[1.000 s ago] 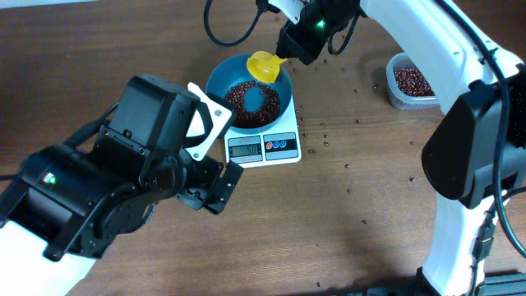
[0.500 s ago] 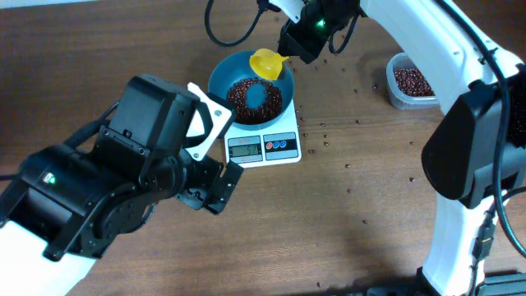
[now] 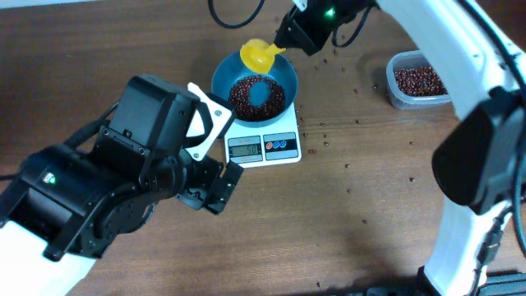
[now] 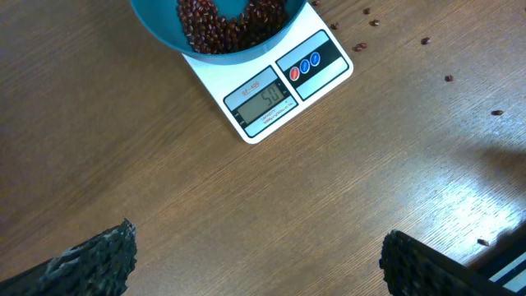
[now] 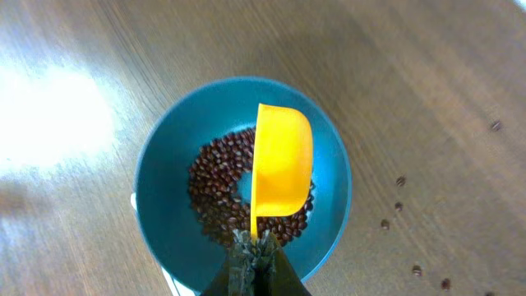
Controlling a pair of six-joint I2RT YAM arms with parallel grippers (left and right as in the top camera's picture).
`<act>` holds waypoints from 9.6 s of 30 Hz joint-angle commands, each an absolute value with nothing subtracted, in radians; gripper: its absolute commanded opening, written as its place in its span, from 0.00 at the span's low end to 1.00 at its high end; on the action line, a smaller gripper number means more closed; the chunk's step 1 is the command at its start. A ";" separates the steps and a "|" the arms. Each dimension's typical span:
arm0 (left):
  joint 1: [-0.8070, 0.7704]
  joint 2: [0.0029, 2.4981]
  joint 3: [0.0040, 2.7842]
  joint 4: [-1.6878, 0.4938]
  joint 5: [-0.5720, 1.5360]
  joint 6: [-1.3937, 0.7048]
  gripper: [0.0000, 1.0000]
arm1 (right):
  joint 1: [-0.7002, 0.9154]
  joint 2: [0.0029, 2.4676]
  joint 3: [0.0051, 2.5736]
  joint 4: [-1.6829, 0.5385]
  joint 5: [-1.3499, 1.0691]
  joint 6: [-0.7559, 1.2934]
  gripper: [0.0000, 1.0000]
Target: Scoop item into bowl and weigh 50g on scale
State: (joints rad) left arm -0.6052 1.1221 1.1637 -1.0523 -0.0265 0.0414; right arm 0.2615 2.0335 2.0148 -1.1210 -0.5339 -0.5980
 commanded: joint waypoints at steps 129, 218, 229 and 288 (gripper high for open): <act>-0.601 1.119 1.182 -1.052 -0.033 0.050 0.99 | -0.078 0.003 0.184 -0.432 -0.223 -0.056 0.99; -0.322 0.672 0.867 -0.817 -0.218 0.122 0.99 | 0.006 0.004 0.094 -0.302 -0.224 -0.052 0.99; -0.152 0.179 0.121 -0.087 -0.064 0.122 0.99 | 0.006 0.004 0.094 -0.302 -0.224 -0.052 0.99; -0.087 0.005 0.009 -0.083 0.015 0.092 0.99 | 0.006 0.004 0.094 -0.302 -0.224 -0.052 0.99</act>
